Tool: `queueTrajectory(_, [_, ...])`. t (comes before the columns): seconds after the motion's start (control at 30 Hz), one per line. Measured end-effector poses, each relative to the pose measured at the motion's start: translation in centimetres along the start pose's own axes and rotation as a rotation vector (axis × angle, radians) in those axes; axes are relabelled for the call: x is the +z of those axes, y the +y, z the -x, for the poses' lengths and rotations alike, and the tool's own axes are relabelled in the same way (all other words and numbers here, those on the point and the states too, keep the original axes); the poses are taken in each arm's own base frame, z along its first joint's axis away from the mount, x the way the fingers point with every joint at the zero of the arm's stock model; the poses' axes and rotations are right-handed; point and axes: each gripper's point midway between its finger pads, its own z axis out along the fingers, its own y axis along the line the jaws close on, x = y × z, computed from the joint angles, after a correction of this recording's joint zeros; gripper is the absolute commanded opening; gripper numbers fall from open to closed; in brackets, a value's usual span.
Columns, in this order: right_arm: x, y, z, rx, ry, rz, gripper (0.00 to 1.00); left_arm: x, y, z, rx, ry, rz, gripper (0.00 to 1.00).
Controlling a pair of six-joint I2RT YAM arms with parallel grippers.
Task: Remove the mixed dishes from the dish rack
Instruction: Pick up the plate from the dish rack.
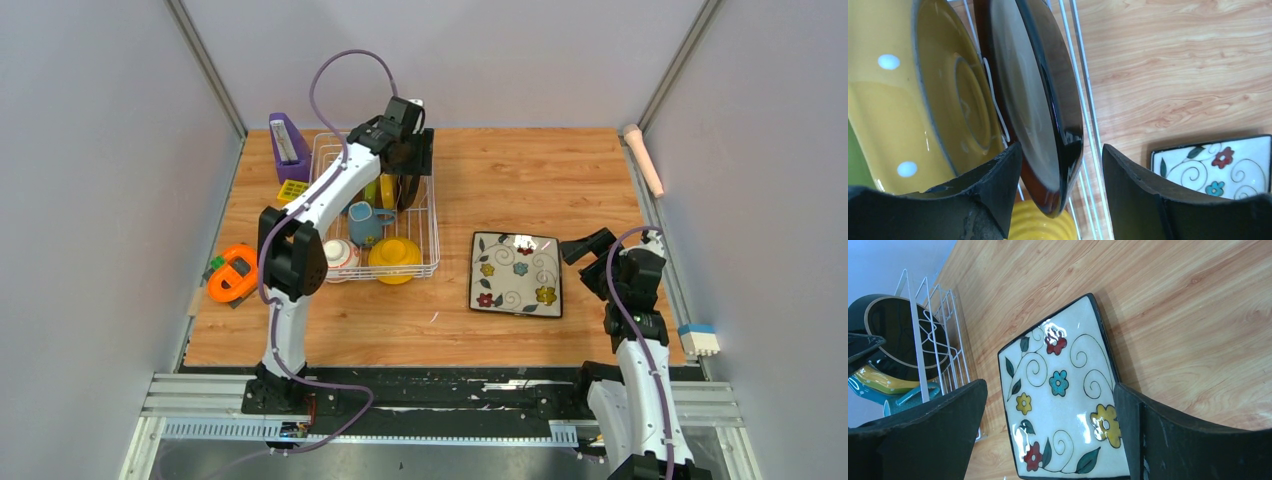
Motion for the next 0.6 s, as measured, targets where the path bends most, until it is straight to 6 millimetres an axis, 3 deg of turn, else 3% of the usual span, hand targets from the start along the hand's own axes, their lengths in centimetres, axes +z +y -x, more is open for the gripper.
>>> queueTrajectory(0.33, [0.2,-0.3,-0.2,0.001,0.003,-0.004,1.00,2.0,0.2,-0.2,0.070,-0.009,0.069,0.39])
queueTrajectory(0.6, [0.4,-0.5,-0.4,0.003,0.010,-0.011,1.00,1.6,0.3,-0.1,0.087,-0.015,0.130,0.10])
